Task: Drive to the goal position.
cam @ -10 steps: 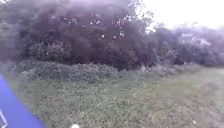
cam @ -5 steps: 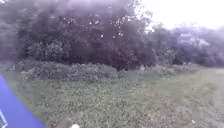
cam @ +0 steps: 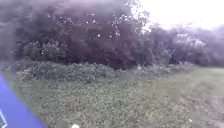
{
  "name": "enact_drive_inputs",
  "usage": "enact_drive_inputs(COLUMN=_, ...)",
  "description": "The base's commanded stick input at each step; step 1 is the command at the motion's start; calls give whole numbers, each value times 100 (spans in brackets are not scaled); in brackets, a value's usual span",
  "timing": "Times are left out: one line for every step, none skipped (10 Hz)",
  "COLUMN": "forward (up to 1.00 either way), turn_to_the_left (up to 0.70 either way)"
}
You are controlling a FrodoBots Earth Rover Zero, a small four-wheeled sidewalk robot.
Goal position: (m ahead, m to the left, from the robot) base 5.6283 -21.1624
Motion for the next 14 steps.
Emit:
enact_drive_inputs(forward=0, turn_to_the_left=-70)
enact_drive_inputs(forward=0, turn_to_the_left=-70)
enact_drive_inputs(forward=0, turn_to_the_left=-70)
enact_drive_inputs(forward=0, turn_to_the_left=-70)
enact_drive_inputs(forward=0, turn_to_the_left=-70)
enact_drive_inputs(forward=0, turn_to_the_left=-70)
enact_drive_inputs(forward=0, turn_to_the_left=-70)
enact_drive_inputs(forward=0, turn_to_the_left=-70)
enact_drive_inputs(forward=0, turn_to_the_left=-70)
enact_drive_inputs(forward=0, turn_to_the_left=-70)
enact_drive_inputs(forward=0, turn_to_the_left=-70)
enact_drive_inputs(forward=0, turn_to_the_left=-70)
enact_drive_inputs(forward=0, turn_to_the_left=-70)
enact_drive_inputs(forward=0, turn_to_the_left=-70)
